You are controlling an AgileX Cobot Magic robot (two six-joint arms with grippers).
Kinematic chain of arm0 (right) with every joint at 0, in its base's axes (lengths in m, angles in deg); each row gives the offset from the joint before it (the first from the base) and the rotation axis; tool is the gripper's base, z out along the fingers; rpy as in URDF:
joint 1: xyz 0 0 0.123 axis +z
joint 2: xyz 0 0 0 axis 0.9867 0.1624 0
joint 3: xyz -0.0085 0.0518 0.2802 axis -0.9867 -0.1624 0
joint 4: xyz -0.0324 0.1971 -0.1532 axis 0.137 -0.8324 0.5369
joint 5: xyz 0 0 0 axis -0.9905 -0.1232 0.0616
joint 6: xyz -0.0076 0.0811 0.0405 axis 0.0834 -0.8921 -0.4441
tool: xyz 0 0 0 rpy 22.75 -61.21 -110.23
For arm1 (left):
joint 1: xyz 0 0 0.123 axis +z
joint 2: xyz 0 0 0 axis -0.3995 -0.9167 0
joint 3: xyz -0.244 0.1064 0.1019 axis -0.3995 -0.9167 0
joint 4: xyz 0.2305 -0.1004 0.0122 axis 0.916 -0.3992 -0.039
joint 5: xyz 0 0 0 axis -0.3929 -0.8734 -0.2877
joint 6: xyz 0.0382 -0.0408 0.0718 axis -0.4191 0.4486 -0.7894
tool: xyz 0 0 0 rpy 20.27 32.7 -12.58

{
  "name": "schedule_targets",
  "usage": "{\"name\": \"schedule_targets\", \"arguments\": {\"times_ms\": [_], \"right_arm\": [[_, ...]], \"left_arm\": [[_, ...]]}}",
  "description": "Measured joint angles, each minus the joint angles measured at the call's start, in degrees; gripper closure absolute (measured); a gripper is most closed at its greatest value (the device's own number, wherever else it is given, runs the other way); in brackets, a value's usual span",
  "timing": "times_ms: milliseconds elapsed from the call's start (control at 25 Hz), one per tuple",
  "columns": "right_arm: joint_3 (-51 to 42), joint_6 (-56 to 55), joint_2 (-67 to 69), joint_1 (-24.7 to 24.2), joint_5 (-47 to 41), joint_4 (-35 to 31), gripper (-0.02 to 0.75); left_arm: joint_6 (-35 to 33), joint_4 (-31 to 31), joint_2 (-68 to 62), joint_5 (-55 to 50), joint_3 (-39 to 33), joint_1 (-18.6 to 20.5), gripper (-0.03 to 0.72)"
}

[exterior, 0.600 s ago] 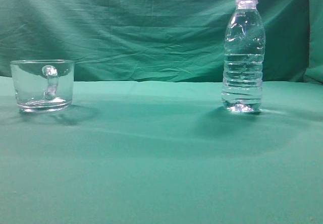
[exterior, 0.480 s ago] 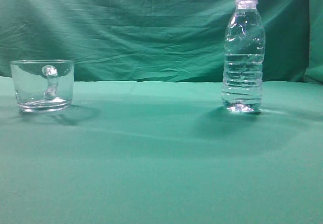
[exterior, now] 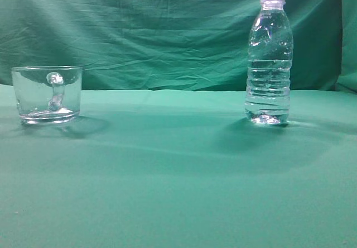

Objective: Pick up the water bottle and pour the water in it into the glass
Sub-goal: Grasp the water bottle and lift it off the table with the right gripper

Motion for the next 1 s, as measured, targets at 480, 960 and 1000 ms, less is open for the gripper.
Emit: {"name": "schedule_targets", "arguments": {"times_ms": [480, 960, 1000], "right_arm": [[0.0, 0.0, 0.0, 0.0, 0.0, 0.0, 0.738], [-0.1, -4.1, 0.0, 0.0, 27.6, -8.7, 0.738], [0.2, -5.5, 0.0, 0.0, 28.3, -8.8, 0.738]], "left_arm": [[0.0, 0.0, 0.0, 0.0, 0.0, 0.0, 0.688], [0.0, 0.0, 0.0, 0.0, 0.0, 0.0, 0.688], [0.0, 0.0, 0.0, 0.0, 0.0, 0.0, 0.688]]}}
